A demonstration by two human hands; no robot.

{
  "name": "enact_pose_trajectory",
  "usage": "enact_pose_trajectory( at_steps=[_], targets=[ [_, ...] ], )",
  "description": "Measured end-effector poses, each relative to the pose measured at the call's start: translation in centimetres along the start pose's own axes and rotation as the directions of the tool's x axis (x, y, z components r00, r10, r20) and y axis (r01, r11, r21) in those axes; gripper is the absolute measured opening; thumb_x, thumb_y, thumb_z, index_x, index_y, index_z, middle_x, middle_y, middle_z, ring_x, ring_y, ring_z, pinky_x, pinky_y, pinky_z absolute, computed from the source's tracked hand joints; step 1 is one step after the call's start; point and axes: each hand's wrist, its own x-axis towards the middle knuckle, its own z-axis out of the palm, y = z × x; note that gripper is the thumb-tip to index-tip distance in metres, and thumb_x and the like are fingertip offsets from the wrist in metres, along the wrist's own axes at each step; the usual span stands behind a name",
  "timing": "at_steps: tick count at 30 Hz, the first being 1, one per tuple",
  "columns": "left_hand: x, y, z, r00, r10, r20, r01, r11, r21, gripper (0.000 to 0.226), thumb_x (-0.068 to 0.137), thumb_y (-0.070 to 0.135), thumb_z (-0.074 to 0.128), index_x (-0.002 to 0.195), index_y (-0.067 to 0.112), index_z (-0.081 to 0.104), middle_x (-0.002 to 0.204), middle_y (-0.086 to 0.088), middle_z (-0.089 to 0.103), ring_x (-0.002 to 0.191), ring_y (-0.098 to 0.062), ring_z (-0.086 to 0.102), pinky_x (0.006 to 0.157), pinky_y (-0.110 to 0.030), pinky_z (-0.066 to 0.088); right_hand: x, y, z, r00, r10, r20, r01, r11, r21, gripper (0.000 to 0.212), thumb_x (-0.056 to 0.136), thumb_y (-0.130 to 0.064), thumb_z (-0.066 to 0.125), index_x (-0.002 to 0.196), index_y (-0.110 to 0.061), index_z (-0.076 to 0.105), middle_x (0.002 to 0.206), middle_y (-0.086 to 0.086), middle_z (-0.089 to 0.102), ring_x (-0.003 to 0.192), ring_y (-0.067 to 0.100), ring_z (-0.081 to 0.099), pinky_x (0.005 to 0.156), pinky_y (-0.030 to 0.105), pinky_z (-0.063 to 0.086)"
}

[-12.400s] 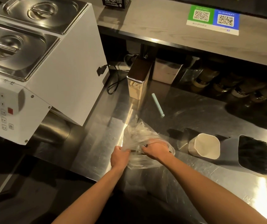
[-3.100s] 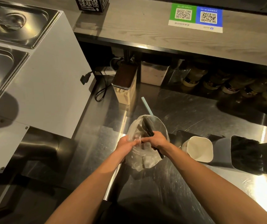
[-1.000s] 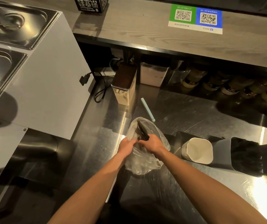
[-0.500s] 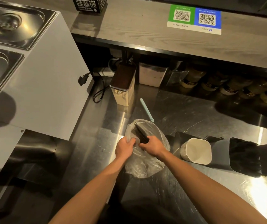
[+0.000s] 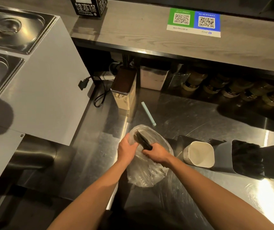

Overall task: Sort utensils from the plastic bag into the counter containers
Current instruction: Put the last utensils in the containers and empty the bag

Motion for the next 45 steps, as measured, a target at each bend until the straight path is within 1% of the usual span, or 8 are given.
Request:
enact_pose_trajectory(
  at_steps=[7,11,17,21,26,36,40,45],
  targets=[
    [0.3,0.4,0.1,0.98,-0.185,-0.067,0.171,0.969,-0.177,0.03,0.091,0.006,0.061,0.119,0.015,0.068,0.109,-0.005,0.071,0.102,-0.025,0.064,0.084,-0.031,0.047,-0.2,0.4,0.0,0.997,0.025,0.076,-0.034,0.991,0.13,0.013,0.09,-0.026,0.068,0.095,-0.013,0.067,0.067,-0.002,0.058,0.049,0.006,0.048,0.045,0.021,0.038],
    [0.5,0.2,-0.2,0.951,-0.287,-0.118,0.25,0.934,-0.254,0.024,0.096,0.008,0.055,0.118,0.014,0.063,0.107,-0.004,0.065,0.096,-0.025,0.058,0.086,-0.031,0.046,-0.3,0.7,0.1,0.996,0.0,0.087,-0.009,0.994,0.108,0.022,0.091,-0.03,0.068,0.109,-0.016,0.068,0.085,-0.001,0.065,0.075,0.009,0.057,0.072,0.029,0.049],
    [0.5,0.8,-0.9,0.992,-0.119,-0.049,0.114,0.989,-0.096,0.035,0.089,0.0,0.061,0.119,0.017,0.061,0.105,-0.003,0.065,0.097,-0.022,0.061,0.08,-0.027,0.047,-0.7,0.4,0.2,0.999,-0.019,0.049,0.019,1.0,0.009,0.028,0.091,-0.034,0.068,0.114,-0.02,0.063,0.099,0.001,0.067,0.087,0.014,0.061,0.079,0.025,0.049],
    [0.8,1.2,-1.6,0.998,-0.035,0.05,0.043,0.984,-0.171,0.04,0.081,-0.002,0.073,0.117,0.016,0.067,0.098,0.002,0.068,0.091,-0.015,0.063,0.068,-0.011,0.045,-0.5,-0.3,-0.1,0.999,-0.038,-0.01,0.038,0.999,-0.021,0.011,0.086,-0.026,0.073,0.085,-0.016,0.068,0.068,-0.003,0.058,0.057,0.01,0.051,0.052,0.019,0.041],
    [1.8,0.5,-1.9,0.989,-0.131,0.061,0.143,0.946,-0.29,0.039,0.085,-0.009,0.055,0.105,0.021,0.071,0.101,-0.007,0.073,0.094,-0.023,0.067,0.084,-0.034,0.053,-0.8,-0.7,-0.4,0.995,-0.083,0.051,0.087,0.994,-0.068,0.014,0.088,-0.023,0.072,0.1,-0.017,0.068,0.076,-0.003,0.06,0.063,0.009,0.053,0.056,0.02,0.042],
    [2.7,0.1,-1.7,0.955,-0.295,0.03,0.284,0.881,-0.379,0.018,0.087,0.006,0.06,0.078,0.016,0.072,0.076,-0.005,0.068,0.078,-0.026,0.063,0.074,-0.032,0.049,-1.8,-1.0,-2.1,0.988,-0.096,0.124,0.109,0.989,-0.104,0.014,0.091,-0.027,0.07,0.102,-0.021,0.065,0.087,-0.001,0.062,0.067,0.011,0.054,0.055,0.022,0.045],
    [2.8,0.5,-1.8,0.938,-0.344,0.038,0.333,0.864,-0.378,0.016,0.092,0.009,0.057,0.086,0.01,0.071,0.074,-0.005,0.065,0.072,-0.023,0.059,0.063,-0.029,0.046,-2.2,-1.4,-2.4,0.969,-0.166,0.184,0.196,0.968,-0.157,0.009,0.093,-0.026,0.067,0.091,-0.032,0.06,0.087,-0.002,0.061,0.071,0.011,0.055,0.064,0.027,0.049],
    [2.2,1.2,-2.3,0.981,-0.18,0.077,0.196,0.919,-0.341,0.016,0.088,0.012,0.068,0.099,0.024,0.068,0.098,-0.003,0.069,0.093,-0.02,0.064,0.077,-0.029,0.054,-2.7,-2.2,-3.0,0.963,-0.135,0.234,0.145,0.989,-0.029,0.013,0.094,-0.012,0.064,0.107,-0.011,0.064,0.094,0.001,0.069,0.072,0.007,0.059,0.062,0.019,0.049]
  ],
)
